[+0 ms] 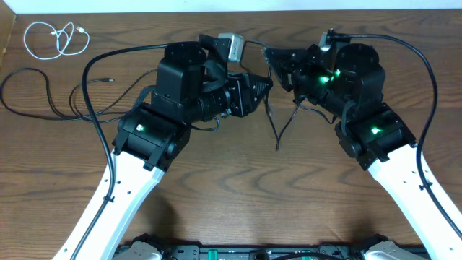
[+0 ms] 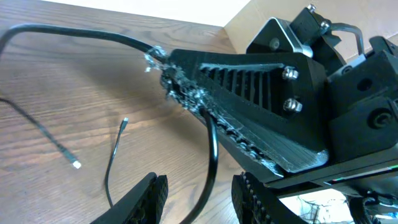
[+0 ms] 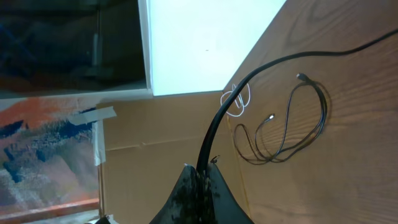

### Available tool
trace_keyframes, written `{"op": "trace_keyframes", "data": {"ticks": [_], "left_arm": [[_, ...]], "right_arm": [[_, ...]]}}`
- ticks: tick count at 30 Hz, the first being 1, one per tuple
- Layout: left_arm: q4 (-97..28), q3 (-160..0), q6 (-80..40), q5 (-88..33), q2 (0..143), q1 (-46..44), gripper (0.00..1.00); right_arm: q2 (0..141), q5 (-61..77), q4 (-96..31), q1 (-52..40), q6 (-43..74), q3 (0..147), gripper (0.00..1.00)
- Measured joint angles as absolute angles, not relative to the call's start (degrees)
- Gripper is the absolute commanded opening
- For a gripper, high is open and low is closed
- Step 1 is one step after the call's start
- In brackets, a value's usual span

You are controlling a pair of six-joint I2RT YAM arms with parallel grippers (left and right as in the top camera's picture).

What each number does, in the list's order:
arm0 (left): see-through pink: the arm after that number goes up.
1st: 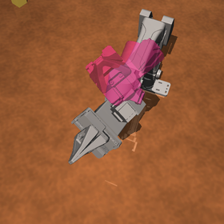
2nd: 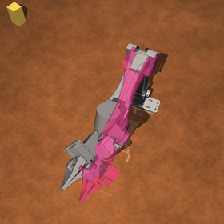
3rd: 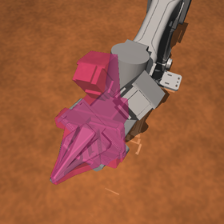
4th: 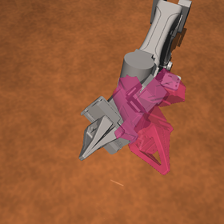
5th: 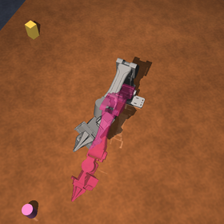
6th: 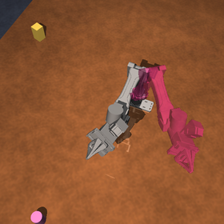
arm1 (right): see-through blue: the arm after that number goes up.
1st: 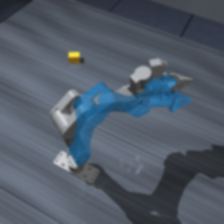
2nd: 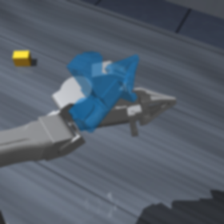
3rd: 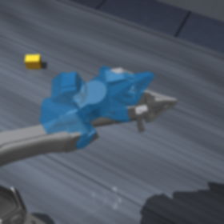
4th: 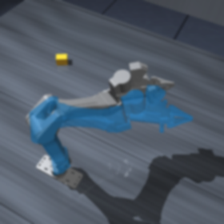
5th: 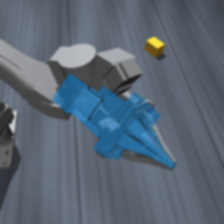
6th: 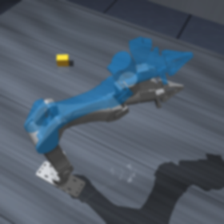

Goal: Untangle cables

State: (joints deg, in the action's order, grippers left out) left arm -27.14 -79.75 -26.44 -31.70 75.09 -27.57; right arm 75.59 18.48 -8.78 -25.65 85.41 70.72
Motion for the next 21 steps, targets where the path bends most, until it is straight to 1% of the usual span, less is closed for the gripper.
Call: {"op": "trace_keyframes", "data": {"ticks": [5, 6, 11, 15, 19, 21], "left_arm": [[-27.1, -79.7, -25.0, -32.0, 75.2, -28.0, 0.38], [-27.1, -79.7, -24.9, -32.1, 75.2, -28.0, 0.35], [-27.0, -79.7, -24.1, -32.3, 76.4, -28.0, 0.31], [-26.7, -79.7, -23.9, -32.5, 77.0, -28.0, 0.27], [-26.2, -79.7, -23.9, -32.7, 77.0, -28.0, 0.20], [-25.6, -79.7, -23.8, -32.7, 77.0, -28.0, 0.19]], "right_arm": [[75.6, 18.9, -8.7, -25.6, 86.3, 70.7, 0.01], [75.6, 19.3, -8.7, -25.6, 86.5, 70.7, 0.01], [75.6, 20.4, -8.7, -25.6, 87.0, 70.7, 0.02], [75.6, 20.8, -8.7, -25.6, 87.1, 70.7, 0.01], [75.6, 21.0, -8.9, -25.6, 87.1, 70.7, 0.01], [75.6, 21.0, -9.3, -25.6, 87.1, 70.7, 0.01]]}}
